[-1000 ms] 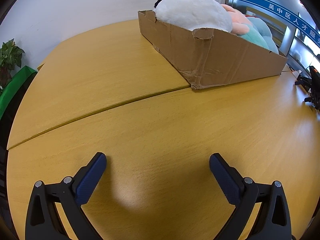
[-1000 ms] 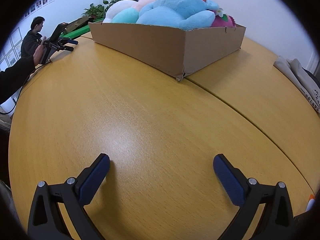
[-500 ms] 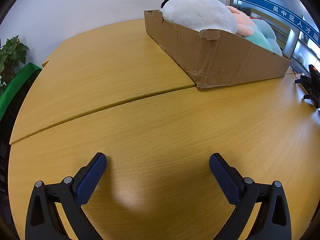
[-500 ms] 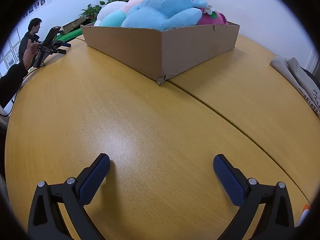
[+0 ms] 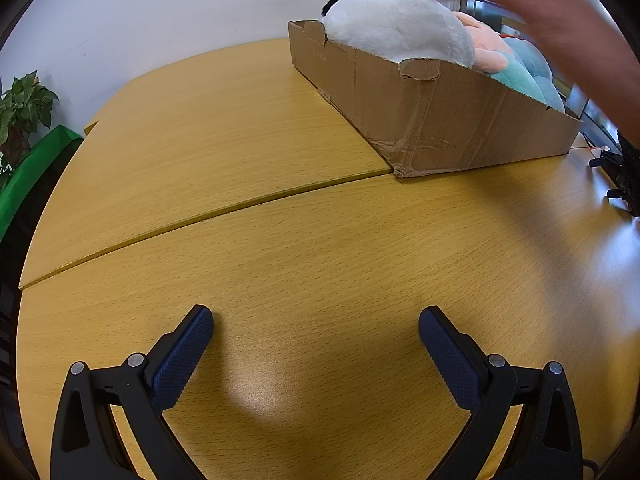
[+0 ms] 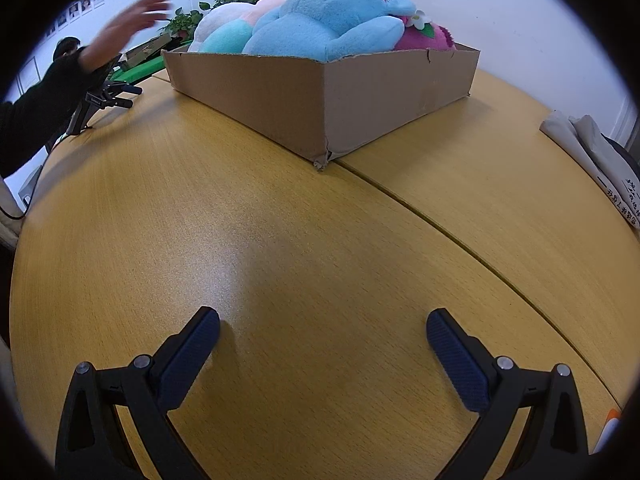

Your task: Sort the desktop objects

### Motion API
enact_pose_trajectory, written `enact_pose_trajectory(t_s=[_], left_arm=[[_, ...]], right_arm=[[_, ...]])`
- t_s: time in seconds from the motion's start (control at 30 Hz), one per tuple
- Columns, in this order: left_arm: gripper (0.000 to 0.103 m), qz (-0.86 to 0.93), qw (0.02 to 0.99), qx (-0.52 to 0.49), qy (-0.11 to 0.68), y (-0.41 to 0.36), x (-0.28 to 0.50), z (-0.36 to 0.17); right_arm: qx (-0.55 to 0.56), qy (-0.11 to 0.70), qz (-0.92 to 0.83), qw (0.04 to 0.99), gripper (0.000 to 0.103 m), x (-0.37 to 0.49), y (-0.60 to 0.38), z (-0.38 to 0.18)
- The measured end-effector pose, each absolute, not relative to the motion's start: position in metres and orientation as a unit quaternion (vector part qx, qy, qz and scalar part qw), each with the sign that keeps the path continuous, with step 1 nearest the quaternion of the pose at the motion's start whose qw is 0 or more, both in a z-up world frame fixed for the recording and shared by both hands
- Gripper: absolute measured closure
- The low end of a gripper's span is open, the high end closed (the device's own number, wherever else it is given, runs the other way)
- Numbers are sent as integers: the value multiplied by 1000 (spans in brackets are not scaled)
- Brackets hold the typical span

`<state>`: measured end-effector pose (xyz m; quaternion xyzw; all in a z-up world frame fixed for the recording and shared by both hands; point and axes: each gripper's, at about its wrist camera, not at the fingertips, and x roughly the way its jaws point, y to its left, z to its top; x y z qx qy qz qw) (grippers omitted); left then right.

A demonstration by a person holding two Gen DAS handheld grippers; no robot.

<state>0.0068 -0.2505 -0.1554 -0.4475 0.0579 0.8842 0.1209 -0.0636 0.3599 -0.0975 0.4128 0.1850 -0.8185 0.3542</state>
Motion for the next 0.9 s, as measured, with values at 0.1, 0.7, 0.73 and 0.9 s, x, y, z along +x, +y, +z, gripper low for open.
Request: enact_pose_trajectory(t_s=[0.1,0.7,0.73,0.9], left_arm=[[0,884,121,-448,58,-251,7,-156],[0,884,122,-448,59,-251,14,-158],[0,884,122,-448,59,-251,15,-158],[0,884,122,-448,59,-250,19,-159]], right_arm=[[413,185,-819,354,0,-64,360,-97],[413,184,-818,355,0,-62,362,-97],[413,184,-818,355,0,-62,362,-97],[413,184,-818,355,0,-60,361,-97]])
